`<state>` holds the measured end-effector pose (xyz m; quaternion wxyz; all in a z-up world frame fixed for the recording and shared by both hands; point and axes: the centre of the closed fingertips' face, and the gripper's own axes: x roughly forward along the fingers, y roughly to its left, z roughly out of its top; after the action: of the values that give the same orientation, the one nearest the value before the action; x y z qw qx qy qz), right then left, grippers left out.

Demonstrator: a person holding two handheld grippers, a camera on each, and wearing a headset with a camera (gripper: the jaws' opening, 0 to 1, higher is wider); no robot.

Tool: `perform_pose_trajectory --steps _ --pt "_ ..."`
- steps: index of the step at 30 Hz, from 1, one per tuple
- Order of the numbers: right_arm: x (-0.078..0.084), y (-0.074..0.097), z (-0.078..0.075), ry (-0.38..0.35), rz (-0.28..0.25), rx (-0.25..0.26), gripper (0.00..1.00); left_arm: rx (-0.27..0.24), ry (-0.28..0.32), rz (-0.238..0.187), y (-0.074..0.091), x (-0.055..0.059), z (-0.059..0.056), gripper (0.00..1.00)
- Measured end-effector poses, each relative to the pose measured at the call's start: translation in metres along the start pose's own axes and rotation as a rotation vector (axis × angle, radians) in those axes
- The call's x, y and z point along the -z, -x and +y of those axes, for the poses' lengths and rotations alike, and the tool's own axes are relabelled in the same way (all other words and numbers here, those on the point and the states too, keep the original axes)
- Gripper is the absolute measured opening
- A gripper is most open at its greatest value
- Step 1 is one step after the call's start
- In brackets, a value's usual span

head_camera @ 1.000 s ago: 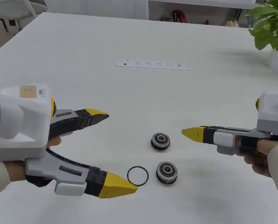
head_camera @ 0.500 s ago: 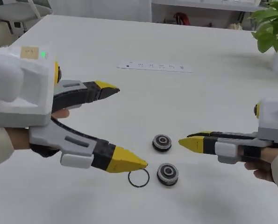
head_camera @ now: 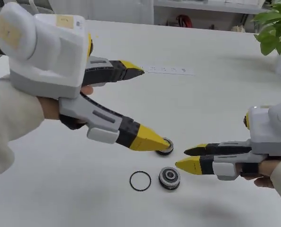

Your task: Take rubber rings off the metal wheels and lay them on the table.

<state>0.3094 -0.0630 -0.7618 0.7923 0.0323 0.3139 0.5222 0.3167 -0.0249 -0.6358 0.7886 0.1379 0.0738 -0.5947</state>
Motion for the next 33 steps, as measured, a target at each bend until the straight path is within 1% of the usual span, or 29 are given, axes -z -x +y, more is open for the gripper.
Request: perform_pose_trajectory --steps 2,5,7,8,11,12,13,16,18,20,23,25,27,30,31,33 --pt "0.004 -0.001 0.000 0.009 0.016 -0.003 0.36 0.007 0.007 -0.005 -0.006 0.000 0.002 0.96" --pt "0.012 -0.004 0.002 0.037 0.053 -0.010 0.38 0.016 0.035 -0.021 -0.016 -0.001 0.003 0.95" --pt "0.016 -0.005 0.003 0.047 0.072 -0.014 0.38 0.012 0.044 -0.022 -0.020 0.001 0.003 0.94" --pt "0.019 -0.006 0.003 0.053 0.085 -0.017 0.38 0.001 0.047 -0.027 -0.024 0.002 0.004 0.94" --pt "0.025 -0.008 0.005 0.081 0.120 -0.019 0.39 -0.013 0.065 -0.044 -0.030 0.010 0.003 0.94" --pt "0.027 -0.009 0.005 0.089 0.128 -0.020 0.39 -0.015 0.071 -0.046 -0.031 0.014 0.002 0.93" --pt "0.029 -0.010 0.005 0.094 0.138 -0.022 0.39 -0.019 0.080 -0.046 -0.033 0.019 0.000 0.93" --pt "0.034 -0.011 0.003 0.107 0.164 -0.025 0.39 -0.027 0.096 -0.031 -0.037 0.033 -0.005 0.92" --pt "0.036 -0.011 0.004 0.124 0.176 -0.022 0.38 -0.033 0.098 -0.010 -0.038 0.042 -0.008 0.93" --pt "0.037 -0.010 0.003 0.128 0.180 -0.024 0.38 -0.026 0.102 0.003 -0.039 0.048 -0.011 0.93" --pt "0.038 -0.011 0.002 0.131 0.189 -0.024 0.37 -0.020 0.114 0.008 -0.041 0.054 -0.015 0.91" --pt "0.040 -0.011 0.002 0.133 0.194 -0.024 0.37 -0.015 0.114 0.023 -0.043 0.060 -0.018 0.90" --pt "0.041 -0.011 0.002 0.134 0.199 -0.024 0.37 -0.008 0.112 0.036 -0.045 0.065 -0.021 0.88" --pt "0.041 -0.012 0.002 0.139 0.202 -0.026 0.36 0.021 0.119 0.061 -0.047 0.077 -0.029 0.82" --pt "0.042 -0.013 0.002 0.141 0.204 -0.028 0.36 0.034 0.123 0.075 -0.049 0.082 -0.032 0.80" --pt "0.042 -0.013 0.003 0.145 0.208 -0.029 0.35 0.041 0.121 0.090 -0.050 0.088 -0.035 0.78"
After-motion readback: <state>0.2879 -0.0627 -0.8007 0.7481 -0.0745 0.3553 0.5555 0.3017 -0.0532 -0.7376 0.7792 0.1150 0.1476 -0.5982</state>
